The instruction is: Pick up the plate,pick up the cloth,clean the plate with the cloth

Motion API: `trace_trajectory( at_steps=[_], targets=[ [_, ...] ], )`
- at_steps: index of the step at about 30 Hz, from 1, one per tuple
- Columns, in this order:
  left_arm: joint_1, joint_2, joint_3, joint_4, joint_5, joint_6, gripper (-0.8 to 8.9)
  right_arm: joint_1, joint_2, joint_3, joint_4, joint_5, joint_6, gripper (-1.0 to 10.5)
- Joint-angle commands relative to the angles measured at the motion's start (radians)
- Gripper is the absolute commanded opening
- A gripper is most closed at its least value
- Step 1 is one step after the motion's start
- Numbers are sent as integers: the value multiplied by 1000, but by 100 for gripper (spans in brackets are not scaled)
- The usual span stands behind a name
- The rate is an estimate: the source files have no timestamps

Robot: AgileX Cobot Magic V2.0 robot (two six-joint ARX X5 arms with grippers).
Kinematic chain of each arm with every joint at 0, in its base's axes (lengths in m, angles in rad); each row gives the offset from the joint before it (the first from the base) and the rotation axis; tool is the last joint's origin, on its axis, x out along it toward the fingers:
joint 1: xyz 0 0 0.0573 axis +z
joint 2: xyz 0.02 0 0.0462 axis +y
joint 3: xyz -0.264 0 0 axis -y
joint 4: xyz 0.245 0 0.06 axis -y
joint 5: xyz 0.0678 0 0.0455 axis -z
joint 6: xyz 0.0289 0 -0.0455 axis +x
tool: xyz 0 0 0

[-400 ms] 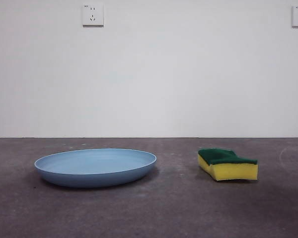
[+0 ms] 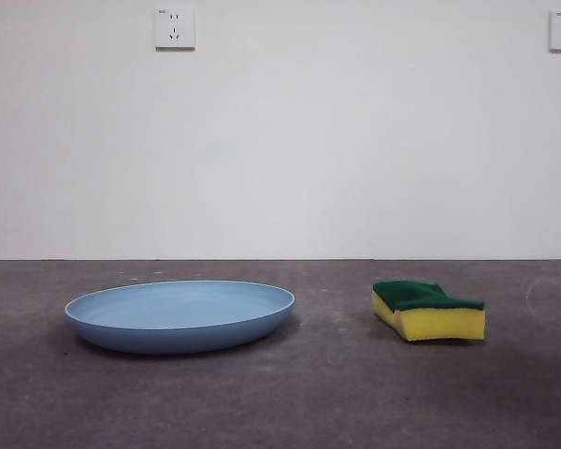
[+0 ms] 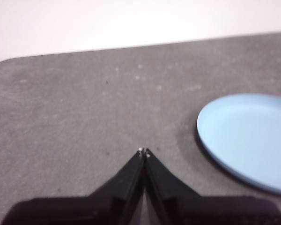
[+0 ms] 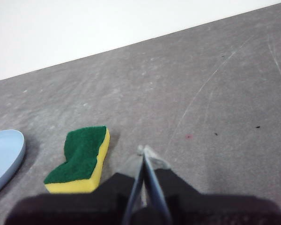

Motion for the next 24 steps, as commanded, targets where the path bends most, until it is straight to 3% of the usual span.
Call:
trace_trajectory(
  at_steps=[1,7,14,18,24],
  targets=[
    [3,-3,-13,14,17,-105,-5,2,0,-9,3,-3,55,-2],
    [3,9,66,-55,21,-269,-6,2,19,46,-24,-2,142,-9],
    [3,165,261,-124,24,-282,-6,2,183,220,-143,-3,146,-9],
    [3,313,367,-132,32,-284,-6,2,317,340,-195,-11,101,-8],
    [3,594,535,-200,138,-232,-6,2,546,540,-300,-120,-32,-6]
  ],
)
